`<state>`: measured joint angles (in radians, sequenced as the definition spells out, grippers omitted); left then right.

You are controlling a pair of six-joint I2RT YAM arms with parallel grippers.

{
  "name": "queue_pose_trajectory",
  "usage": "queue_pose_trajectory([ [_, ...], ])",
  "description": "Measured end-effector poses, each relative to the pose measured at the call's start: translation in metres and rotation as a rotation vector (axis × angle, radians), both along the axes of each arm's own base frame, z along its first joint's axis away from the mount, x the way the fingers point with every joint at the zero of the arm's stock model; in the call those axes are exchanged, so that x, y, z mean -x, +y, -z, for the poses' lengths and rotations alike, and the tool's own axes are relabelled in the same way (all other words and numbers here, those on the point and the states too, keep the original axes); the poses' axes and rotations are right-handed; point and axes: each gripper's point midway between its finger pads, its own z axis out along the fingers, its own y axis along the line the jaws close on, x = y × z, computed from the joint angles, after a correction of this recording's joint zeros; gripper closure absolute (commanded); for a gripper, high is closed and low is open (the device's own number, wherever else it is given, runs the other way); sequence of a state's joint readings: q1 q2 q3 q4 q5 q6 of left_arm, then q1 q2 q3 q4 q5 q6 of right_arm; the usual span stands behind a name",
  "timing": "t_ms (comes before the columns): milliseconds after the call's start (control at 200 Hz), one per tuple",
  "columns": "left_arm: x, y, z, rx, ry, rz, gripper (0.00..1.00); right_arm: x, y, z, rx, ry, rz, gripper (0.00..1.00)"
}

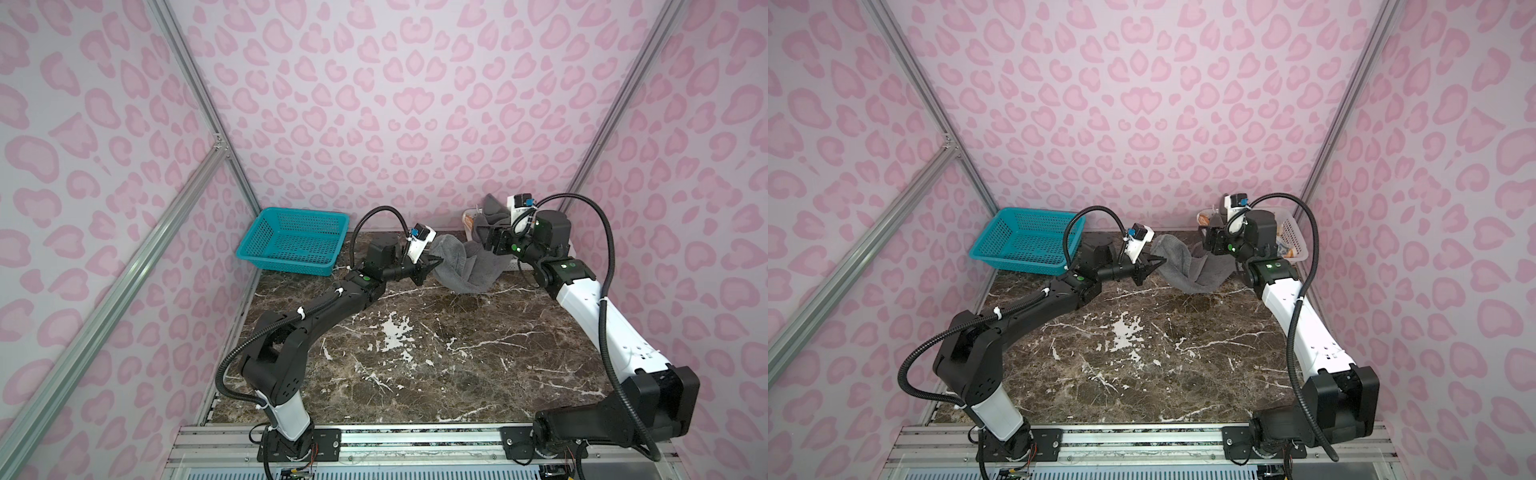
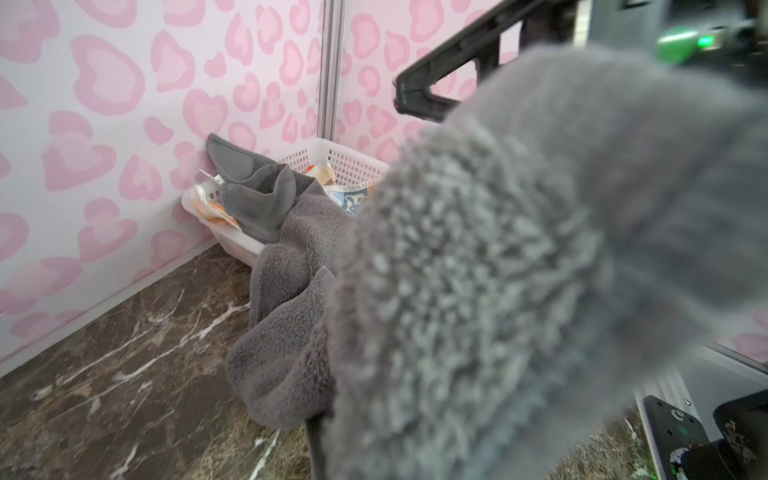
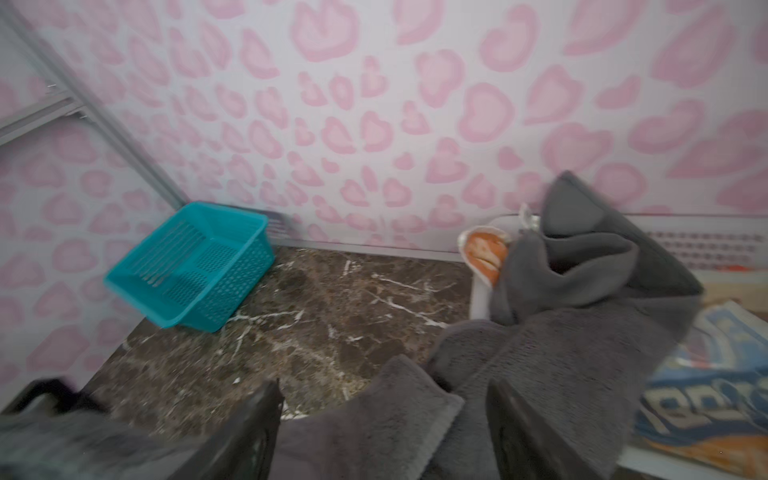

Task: Fold and stack the towels
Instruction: 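Grasp the towel with the left gripper beside the right gripper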

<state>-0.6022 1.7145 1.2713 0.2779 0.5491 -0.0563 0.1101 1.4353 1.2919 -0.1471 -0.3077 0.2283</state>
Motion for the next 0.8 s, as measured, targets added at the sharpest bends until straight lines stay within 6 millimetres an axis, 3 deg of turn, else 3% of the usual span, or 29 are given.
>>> queue_pose_trajectory([
  [90, 0.005, 0.004, -0.002, 0.001, -0.003, -0.005, 0.96, -0.022, -0.031, 0.03, 0.005, 0.082, 0.118, 0.1],
  [330, 0.015, 0.015, 0.001, -0.006, 0.008, -0.028, 0.96, -0.088, -0.052, 0.081, 0.062, 0.231, 0.233, 0.06],
  [445, 0.016, 0.019, 0.002, -0.008, 0.014, -0.045, 0.96, -0.111, -0.062, 0.107, 0.1, 0.306, 0.288, 0.06],
  [565, 0.015, 0.02, 0.006, -0.014, 0.018, -0.055, 0.96, -0.118, -0.072, 0.137, 0.137, 0.389, 0.333, 0.1],
  [690, 0.014, 0.021, 0.006, -0.015, 0.018, -0.061, 0.96, -0.114, -0.075, 0.172, 0.141, 0.488, 0.348, 0.13],
  [800, 0.014, 0.021, 0.006, -0.013, 0.024, -0.062, 0.96, -0.11, -0.076, 0.191, 0.134, 0.541, 0.359, 0.28],
])
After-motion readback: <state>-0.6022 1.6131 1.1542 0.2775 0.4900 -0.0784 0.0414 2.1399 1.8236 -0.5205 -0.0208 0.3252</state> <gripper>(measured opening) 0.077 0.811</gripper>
